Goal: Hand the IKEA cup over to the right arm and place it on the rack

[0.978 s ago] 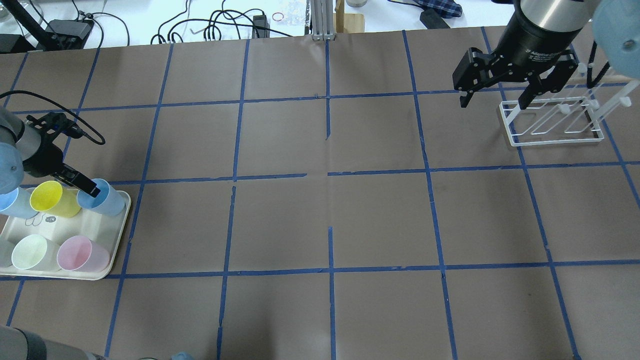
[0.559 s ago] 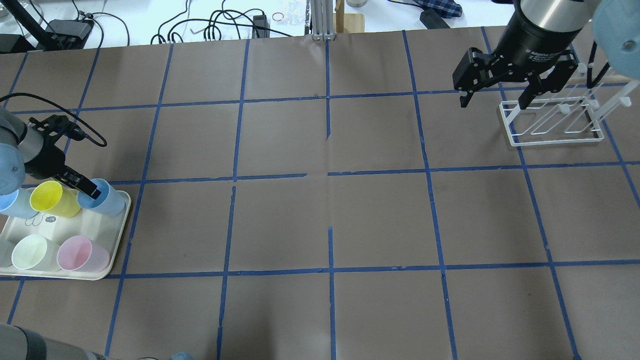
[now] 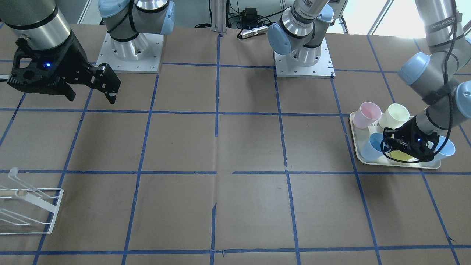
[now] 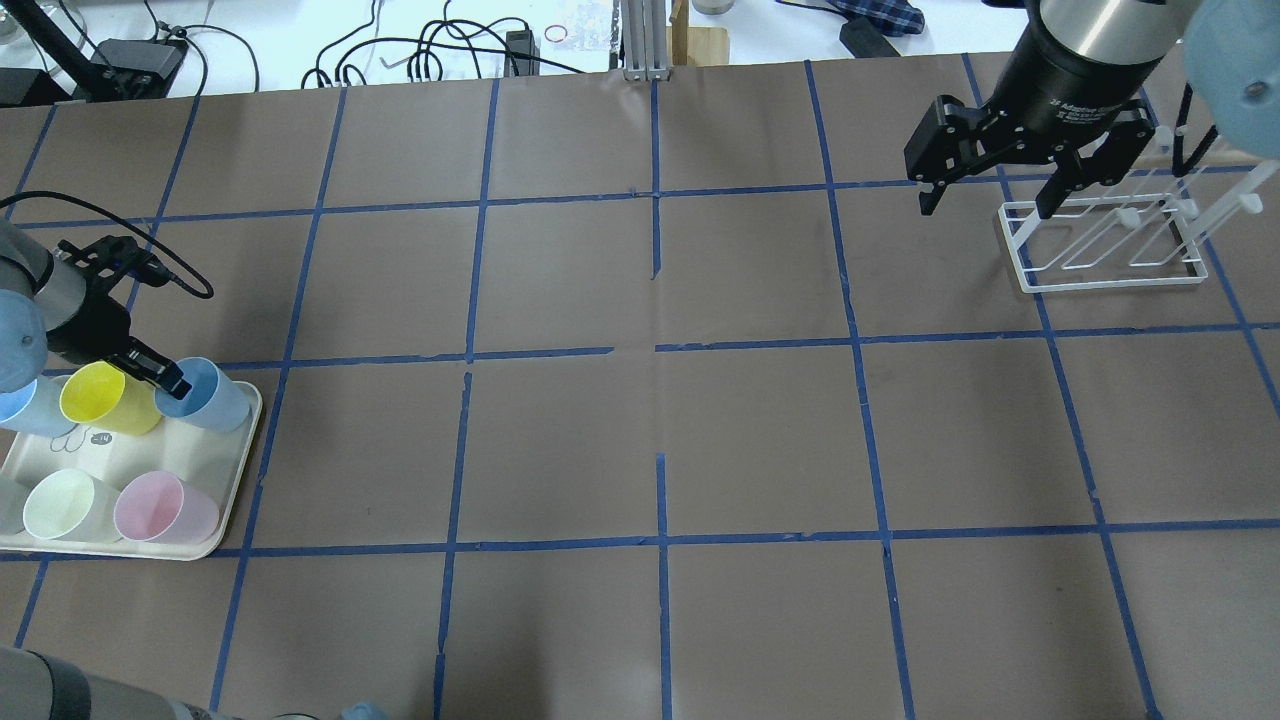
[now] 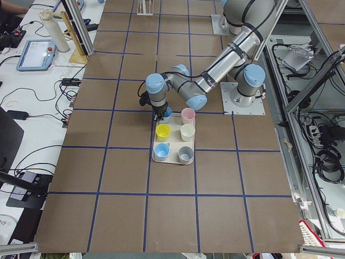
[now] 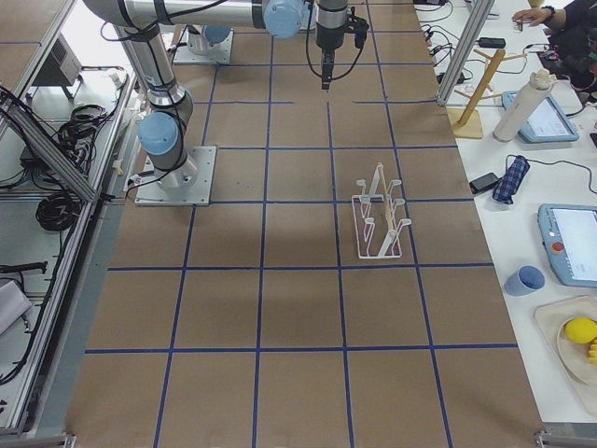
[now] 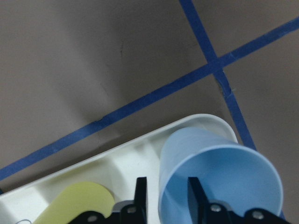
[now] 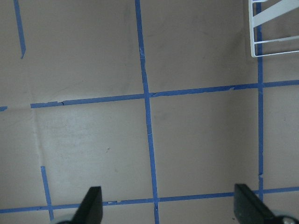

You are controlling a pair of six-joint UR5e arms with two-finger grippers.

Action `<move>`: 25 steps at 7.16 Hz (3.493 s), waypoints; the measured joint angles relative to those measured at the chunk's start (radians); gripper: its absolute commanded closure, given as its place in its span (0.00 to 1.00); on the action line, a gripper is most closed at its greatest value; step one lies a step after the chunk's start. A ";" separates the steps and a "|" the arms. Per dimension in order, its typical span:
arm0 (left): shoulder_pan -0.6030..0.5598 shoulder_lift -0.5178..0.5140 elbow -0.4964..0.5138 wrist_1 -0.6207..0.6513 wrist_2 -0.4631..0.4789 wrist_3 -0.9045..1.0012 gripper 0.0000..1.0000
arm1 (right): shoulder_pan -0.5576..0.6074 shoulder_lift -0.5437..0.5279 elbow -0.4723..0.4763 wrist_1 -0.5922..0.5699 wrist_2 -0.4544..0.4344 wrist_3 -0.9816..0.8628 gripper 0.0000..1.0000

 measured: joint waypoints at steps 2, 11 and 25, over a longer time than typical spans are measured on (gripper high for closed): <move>0.001 0.019 0.017 -0.027 0.003 -0.004 1.00 | 0.000 0.000 0.000 0.000 0.000 0.000 0.00; -0.297 0.195 0.134 -0.466 -0.540 -0.433 1.00 | -0.164 -0.042 -0.057 0.285 0.032 -0.053 0.00; -0.709 0.237 -0.169 -0.265 -1.789 -0.851 1.00 | -0.473 -0.105 -0.038 0.872 0.607 0.437 0.00</move>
